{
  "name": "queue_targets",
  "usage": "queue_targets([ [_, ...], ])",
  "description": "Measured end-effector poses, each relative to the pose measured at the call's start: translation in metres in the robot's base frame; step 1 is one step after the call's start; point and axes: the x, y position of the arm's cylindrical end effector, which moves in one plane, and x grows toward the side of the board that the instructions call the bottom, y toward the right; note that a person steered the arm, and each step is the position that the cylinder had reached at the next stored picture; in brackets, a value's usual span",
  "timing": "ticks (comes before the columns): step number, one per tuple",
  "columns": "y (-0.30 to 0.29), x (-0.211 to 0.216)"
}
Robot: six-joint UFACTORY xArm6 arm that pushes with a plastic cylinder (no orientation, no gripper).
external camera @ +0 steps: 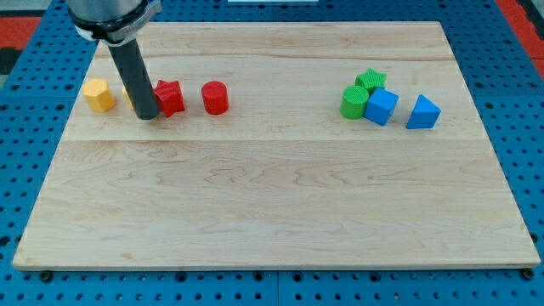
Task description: Push the yellow hexagon slightly down
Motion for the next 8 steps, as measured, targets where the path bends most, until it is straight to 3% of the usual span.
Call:
queue_targets([
  [3,0.004,0.011],
  [5,-0.074,0.018],
  [7,-0.084,-0.013],
  [8,-0.087,0.004],
])
